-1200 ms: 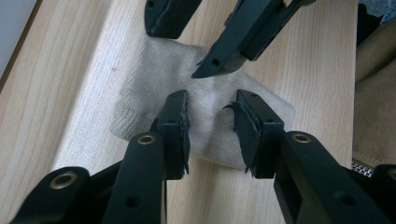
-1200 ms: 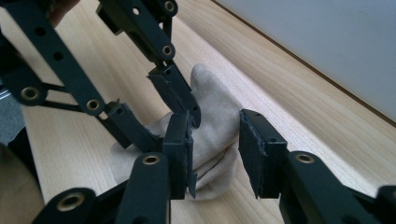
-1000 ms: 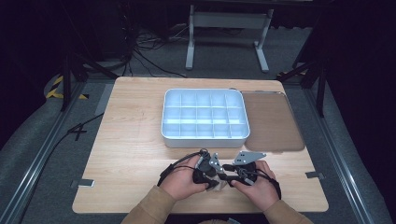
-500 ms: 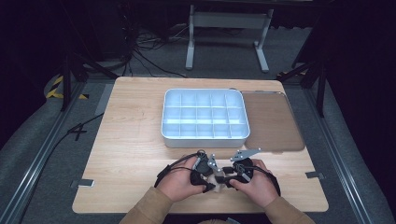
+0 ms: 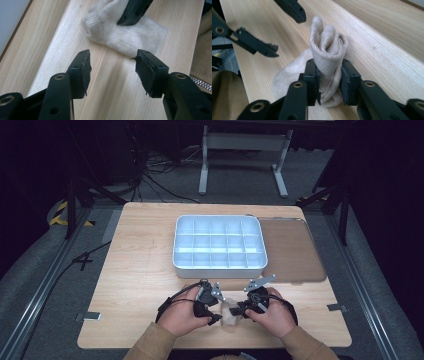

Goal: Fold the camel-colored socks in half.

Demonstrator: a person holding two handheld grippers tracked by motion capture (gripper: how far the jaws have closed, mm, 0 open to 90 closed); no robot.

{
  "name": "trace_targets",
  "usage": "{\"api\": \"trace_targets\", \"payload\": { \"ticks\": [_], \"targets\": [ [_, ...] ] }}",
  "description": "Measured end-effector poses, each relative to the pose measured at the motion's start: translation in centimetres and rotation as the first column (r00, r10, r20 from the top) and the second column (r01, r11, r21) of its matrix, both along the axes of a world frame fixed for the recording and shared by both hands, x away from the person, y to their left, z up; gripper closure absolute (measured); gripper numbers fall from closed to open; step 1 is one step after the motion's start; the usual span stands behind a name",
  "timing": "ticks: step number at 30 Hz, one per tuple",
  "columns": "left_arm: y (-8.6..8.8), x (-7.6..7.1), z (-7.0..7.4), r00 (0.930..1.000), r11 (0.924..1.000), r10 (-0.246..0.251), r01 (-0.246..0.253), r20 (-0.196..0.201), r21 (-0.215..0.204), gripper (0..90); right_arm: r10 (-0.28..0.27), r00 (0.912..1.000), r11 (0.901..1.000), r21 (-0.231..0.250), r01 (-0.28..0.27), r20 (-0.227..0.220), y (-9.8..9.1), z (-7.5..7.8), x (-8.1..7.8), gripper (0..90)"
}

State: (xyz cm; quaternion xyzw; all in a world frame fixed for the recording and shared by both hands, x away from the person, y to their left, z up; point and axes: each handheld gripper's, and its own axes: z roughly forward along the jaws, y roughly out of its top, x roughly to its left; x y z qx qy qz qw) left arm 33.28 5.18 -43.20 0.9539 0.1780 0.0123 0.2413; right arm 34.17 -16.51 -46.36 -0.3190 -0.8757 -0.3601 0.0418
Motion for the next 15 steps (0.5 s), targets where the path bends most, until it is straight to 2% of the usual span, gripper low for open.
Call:
{"api": "trace_targets", "payload": {
  "ticks": [9, 13, 15],
  "targets": [
    [1.8, 0.4, 0.5, 0.9992, 0.9990, 0.039, -0.039, 0.004, -0.019, 46.1, 0.024, 0.9995, 0.9996, -0.017, -0.024, 0.019, 0.3, 0.4, 0.0, 76.0],
    [2.7, 0.2, 0.7, 0.9988, 0.9984, 0.048, -0.048, 0.006, -0.029, 45.6, 0.023, 0.9997, 0.9996, -0.017, -0.023, 0.012, 0.3, 0.6, 0.0, 76.3],
    [3.4, 0.1, 0.6, 0.9976, 0.9970, 0.069, -0.068, 0.001, -0.036, 45.6, 0.021, 0.9997, 0.9997, -0.015, -0.021, 0.009, 0.3, 0.6, 0.0, 76.3]
  ]
}}
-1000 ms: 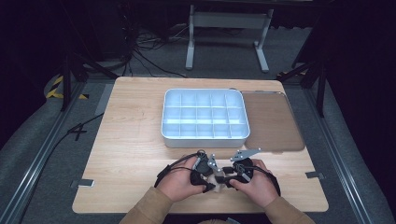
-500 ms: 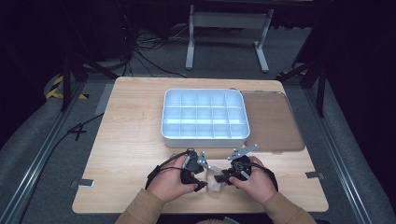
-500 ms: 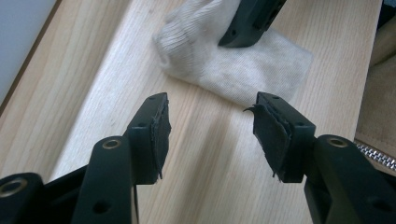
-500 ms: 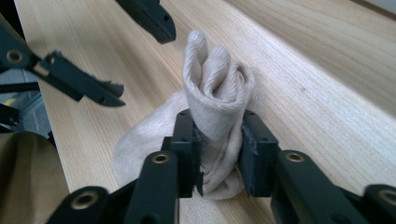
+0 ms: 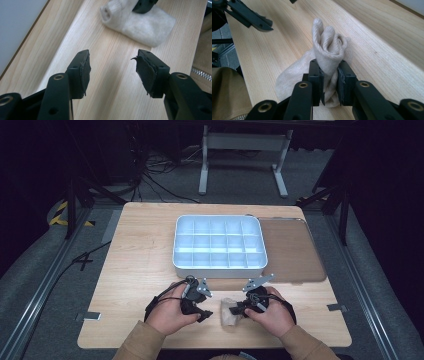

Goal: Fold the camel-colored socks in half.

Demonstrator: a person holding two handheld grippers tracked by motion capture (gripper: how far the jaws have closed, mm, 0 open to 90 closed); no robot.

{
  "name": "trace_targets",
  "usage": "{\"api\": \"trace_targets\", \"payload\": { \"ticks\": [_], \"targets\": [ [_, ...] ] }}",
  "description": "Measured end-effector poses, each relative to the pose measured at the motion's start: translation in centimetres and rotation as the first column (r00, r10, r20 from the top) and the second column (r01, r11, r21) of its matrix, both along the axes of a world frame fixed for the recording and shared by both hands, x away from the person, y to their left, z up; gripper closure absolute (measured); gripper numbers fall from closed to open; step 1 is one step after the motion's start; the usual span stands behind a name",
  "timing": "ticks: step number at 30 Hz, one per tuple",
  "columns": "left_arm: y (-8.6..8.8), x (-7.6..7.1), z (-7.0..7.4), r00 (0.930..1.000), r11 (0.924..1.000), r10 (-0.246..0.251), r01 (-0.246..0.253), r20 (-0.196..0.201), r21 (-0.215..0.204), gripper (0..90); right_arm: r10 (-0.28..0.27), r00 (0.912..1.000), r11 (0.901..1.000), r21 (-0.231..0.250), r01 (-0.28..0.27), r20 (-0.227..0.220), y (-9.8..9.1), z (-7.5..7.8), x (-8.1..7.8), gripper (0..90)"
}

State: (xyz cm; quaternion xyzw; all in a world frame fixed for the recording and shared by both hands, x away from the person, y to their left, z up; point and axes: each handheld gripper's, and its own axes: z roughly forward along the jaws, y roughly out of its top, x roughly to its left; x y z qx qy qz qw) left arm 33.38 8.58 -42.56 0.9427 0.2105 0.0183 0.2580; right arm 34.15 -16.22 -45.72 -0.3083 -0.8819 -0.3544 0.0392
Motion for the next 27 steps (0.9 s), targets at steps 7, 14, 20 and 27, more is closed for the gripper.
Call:
{"api": "trace_targets", "payload": {
  "ticks": [7, 14, 20, 27],
  "targets": [
    [2.8, 0.0, 0.5, 0.9978, 0.9978, 0.066, -0.066, 0.005, -0.006, 44.7, 0.000, 1.0000, 0.9999, -0.016, 0.001, 0.001, -0.1, 0.8, 0.2, 76.3],
    [4.9, 0.0, 1.3, 0.9927, 0.9929, 0.119, -0.119, 0.022, -0.012, 42.9, 0.010, 0.9999, 0.9998, -0.020, -0.010, 0.009, -0.2, 2.2, 0.4, 76.3],
    [5.6, -0.3, 1.9, 0.9901, 0.9899, 0.139, -0.139, 0.020, -0.031, 42.8, 0.010, 0.9999, 0.9999, -0.013, -0.010, 0.012, -0.6, 3.2, 0.9, 76.2],
    [6.1, -0.3, 2.0, 0.9889, 0.9887, 0.147, -0.147, 0.017, -0.030, 43.6, 0.009, 0.9997, 0.9999, -0.005, -0.009, 0.023, -1.0, 4.3, 1.3, 76.2]
  ]
}}
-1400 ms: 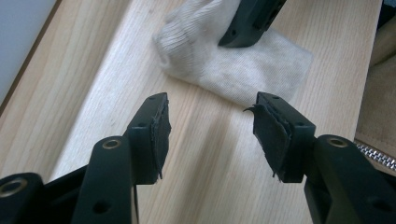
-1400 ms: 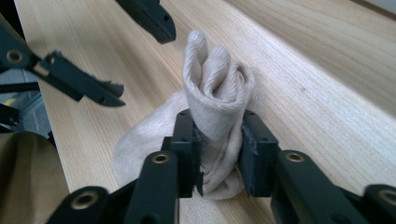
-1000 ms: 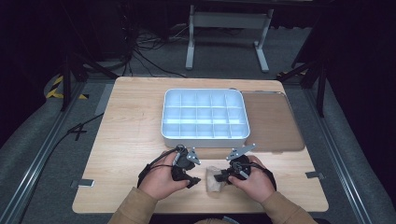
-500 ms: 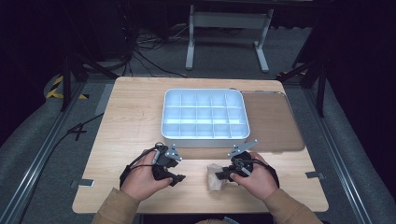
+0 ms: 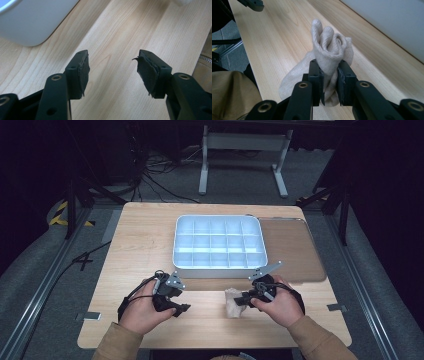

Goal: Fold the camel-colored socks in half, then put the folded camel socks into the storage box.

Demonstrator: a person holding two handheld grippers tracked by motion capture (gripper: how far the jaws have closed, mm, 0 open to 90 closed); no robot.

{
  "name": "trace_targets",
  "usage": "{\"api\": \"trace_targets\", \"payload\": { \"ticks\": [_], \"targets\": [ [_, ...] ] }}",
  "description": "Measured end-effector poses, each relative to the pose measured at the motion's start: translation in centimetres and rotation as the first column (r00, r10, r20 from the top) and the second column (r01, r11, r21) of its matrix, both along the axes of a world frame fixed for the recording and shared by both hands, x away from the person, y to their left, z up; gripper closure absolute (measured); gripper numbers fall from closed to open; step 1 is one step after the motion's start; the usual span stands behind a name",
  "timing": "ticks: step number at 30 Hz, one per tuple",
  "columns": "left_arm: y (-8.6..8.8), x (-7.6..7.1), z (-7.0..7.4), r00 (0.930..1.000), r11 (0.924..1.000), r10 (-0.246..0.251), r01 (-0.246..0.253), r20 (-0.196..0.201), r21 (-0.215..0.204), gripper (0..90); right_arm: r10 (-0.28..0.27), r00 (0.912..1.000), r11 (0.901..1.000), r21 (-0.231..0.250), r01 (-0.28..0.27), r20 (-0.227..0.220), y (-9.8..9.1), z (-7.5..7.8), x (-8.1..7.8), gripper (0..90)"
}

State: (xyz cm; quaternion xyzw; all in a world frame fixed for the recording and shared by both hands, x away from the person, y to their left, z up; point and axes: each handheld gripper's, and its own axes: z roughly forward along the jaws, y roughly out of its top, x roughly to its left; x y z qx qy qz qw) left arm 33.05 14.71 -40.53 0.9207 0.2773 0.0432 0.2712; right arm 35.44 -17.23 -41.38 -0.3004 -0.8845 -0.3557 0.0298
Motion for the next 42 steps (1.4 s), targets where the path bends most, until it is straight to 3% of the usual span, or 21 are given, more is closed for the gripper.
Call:
{"api": "trace_targets", "payload": {
  "ticks": [10, 27, 42],
  "targets": [
    [0.2, 0.3, 0.2, 1.0000, 1.0000, 0.004, -0.004, 0.007, -0.003, 43.5, 0.002, 0.9995, 0.9999, -0.011, -0.002, 0.030, -0.4, 1.8, 1.1, 76.1],
    [0.1, 0.4, 0.1, 1.0000, 1.0000, 0.004, -0.004, 0.005, -0.006, 43.5, -0.056, 0.9972, 0.9980, -0.027, 0.058, 0.049, -2.6, 4.8, 2.7, 76.0],
    [0.3, 0.4, 0.1, 0.9999, 0.9999, 0.010, -0.010, -0.004, -0.008, 43.5, -0.100, 0.9922, 0.9942, -0.031, 0.103, 0.075, -4.2, 6.3, 4.6, 75.9]
  ]
}}
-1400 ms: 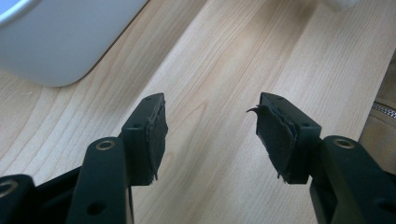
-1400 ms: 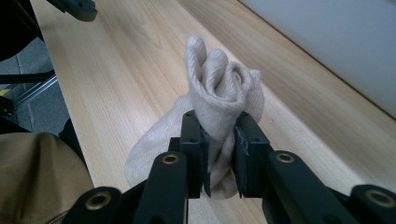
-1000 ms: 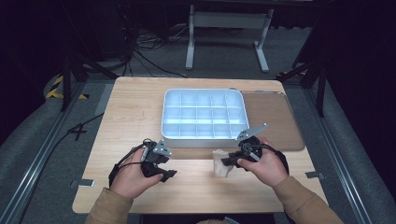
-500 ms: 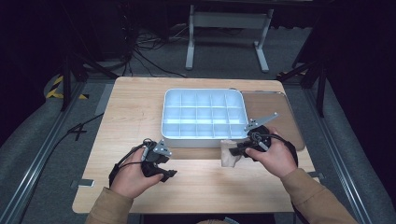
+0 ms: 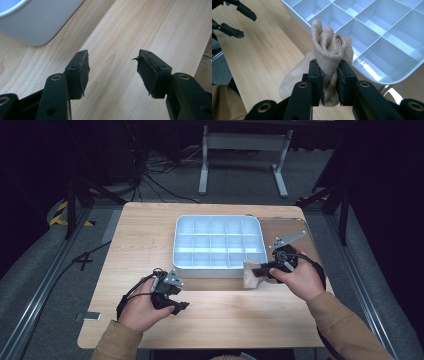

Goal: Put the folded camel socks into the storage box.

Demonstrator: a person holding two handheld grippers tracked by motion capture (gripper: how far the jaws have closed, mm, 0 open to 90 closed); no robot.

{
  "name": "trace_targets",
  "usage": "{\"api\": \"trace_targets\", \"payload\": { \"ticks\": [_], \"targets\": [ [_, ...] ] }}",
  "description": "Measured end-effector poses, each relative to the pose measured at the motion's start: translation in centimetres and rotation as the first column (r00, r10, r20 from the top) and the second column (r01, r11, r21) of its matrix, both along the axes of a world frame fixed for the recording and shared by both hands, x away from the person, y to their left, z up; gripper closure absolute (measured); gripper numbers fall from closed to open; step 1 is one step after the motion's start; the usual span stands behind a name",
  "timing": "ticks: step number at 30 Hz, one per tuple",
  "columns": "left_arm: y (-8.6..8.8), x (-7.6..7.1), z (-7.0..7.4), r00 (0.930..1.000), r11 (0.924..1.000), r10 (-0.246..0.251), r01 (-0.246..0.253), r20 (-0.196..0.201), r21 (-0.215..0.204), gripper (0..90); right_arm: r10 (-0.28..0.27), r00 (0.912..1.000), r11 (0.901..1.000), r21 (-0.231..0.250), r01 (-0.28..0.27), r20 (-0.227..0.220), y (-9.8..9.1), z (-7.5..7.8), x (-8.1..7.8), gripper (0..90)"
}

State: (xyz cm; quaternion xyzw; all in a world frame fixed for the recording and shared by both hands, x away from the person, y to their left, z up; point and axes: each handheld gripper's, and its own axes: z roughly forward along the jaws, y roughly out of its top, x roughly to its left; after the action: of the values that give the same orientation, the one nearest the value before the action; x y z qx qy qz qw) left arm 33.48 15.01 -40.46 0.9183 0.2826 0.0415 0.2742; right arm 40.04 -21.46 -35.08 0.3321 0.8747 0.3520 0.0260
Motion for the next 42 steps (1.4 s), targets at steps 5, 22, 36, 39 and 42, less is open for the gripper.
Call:
{"api": "trace_targets", "payload": {
  "ticks": [5, 22, 36, 39, 42],
  "targets": [
    [0.2, 0.0, 0.0, 1.0000, 1.0000, 0.002, -0.002, 0.003, -0.005, 43.5, 0.000, 1.0000, 1.0000, -0.001, 0.000, 0.009, -0.3, 0.4, 0.9, 75.7],
    [1.1, -0.4, 0.1, 0.9997, 0.9996, 0.026, -0.026, -0.001, -0.007, 43.6, 0.003, 0.9991, 0.9953, -0.096, 0.002, 0.042, -0.5, 1.4, 4.3, 75.6],
    [2.6, -1.6, 0.3, 0.9975, 0.9976, 0.069, -0.069, 0.010, -0.001, 43.8, 0.041, 0.9960, 0.9816, -0.189, -0.026, 0.079, -0.3, 2.4, 6.8, 75.2],
    [3.0, -1.9, 0.2, 0.9962, 0.9962, 0.087, -0.087, 0.011, -0.006, 43.8, 0.060, 0.9946, 0.9754, -0.217, -0.041, 0.084, -0.2, 2.6, 7.2, 75.2],
    [3.3, -2.2, 0.2, 0.9952, 0.9953, 0.097, -0.097, 0.008, -0.005, 43.8, 0.073, 0.9939, 0.9692, -0.241, -0.051, 0.083, 0.0, 2.6, 7.6, 75.2]
  ]
}}
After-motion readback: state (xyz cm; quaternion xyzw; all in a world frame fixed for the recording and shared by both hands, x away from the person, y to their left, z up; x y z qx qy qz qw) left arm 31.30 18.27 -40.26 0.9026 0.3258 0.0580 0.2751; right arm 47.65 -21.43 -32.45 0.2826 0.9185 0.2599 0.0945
